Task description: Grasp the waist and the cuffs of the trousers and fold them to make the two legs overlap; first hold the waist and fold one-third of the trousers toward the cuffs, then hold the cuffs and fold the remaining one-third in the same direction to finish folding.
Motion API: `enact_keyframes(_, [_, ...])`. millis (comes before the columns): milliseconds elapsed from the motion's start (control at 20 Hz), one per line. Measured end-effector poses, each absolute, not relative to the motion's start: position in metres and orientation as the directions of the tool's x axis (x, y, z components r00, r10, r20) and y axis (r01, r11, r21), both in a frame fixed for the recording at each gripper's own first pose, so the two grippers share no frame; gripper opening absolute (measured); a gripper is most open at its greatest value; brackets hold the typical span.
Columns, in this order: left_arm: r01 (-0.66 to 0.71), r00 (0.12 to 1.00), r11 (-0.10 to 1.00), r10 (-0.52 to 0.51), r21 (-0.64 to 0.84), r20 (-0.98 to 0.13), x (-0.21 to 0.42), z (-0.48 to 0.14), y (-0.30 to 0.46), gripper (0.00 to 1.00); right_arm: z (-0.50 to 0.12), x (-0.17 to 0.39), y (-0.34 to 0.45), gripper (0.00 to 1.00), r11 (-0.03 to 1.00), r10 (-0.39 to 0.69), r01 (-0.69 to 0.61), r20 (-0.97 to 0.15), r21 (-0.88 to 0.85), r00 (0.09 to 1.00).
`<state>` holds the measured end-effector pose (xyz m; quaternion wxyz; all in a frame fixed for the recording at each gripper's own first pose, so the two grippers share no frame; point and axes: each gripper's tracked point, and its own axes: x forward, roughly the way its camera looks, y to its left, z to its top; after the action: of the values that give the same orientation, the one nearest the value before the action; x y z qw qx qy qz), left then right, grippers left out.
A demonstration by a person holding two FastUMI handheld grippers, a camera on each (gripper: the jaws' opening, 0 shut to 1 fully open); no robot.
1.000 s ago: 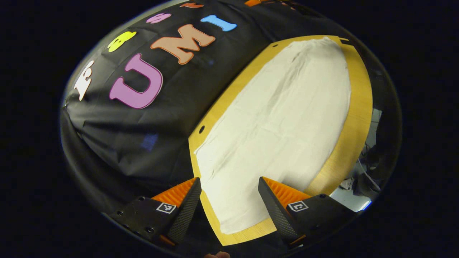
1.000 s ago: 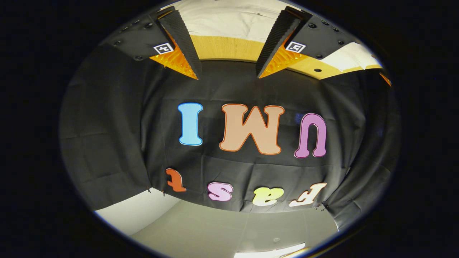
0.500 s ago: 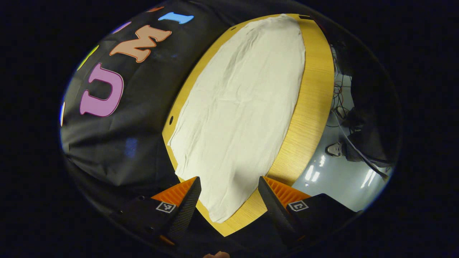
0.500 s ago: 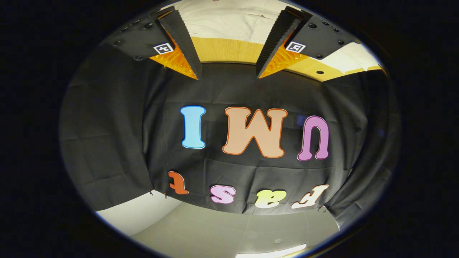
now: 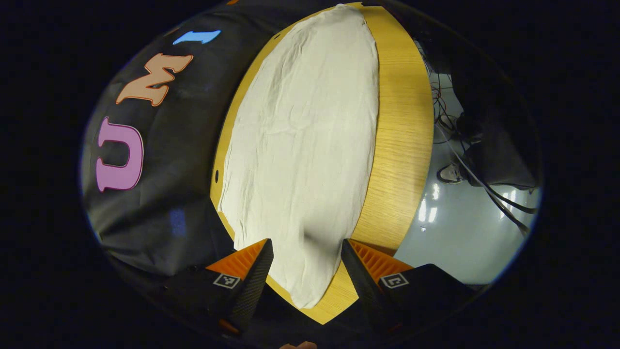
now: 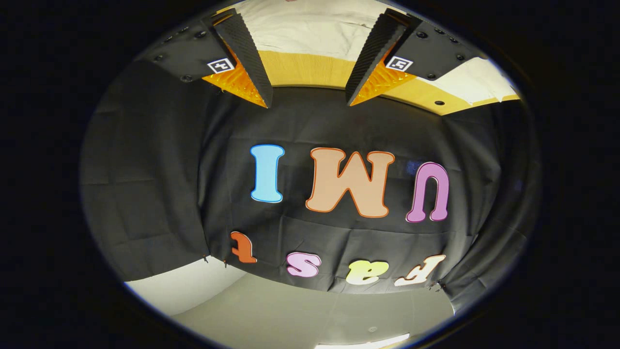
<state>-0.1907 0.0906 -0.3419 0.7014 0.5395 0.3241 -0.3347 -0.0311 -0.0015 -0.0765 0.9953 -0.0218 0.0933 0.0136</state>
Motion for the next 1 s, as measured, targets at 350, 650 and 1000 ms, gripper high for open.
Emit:
enact_keyframes(350, [0.813,0.578,0.170,-0.122,0.557,-0.807,-0.164,-0.350,0.087,0.87,-0.075,-0.032,-0.010,0.97,0.999,-0.003,-0.007,-0.187,-0.053,0.982])
enact_keyframes(650, [0.846,0.522,0.189,-0.101,0.499,-0.847,-0.169,-0.362,0.084,0.37,-0.076,-0.035,-0.018,0.97,0.996,-0.002,-0.014,-0.186,-0.083,0.983])
enact_keyframes(1000, [0.857,0.506,0.167,-0.091,0.488,-0.858,-0.175,-0.368,0.082,0.03,-0.106,-0.046,-0.035,0.97,0.962,0.052,-0.123,-0.275,-0.245,0.960])
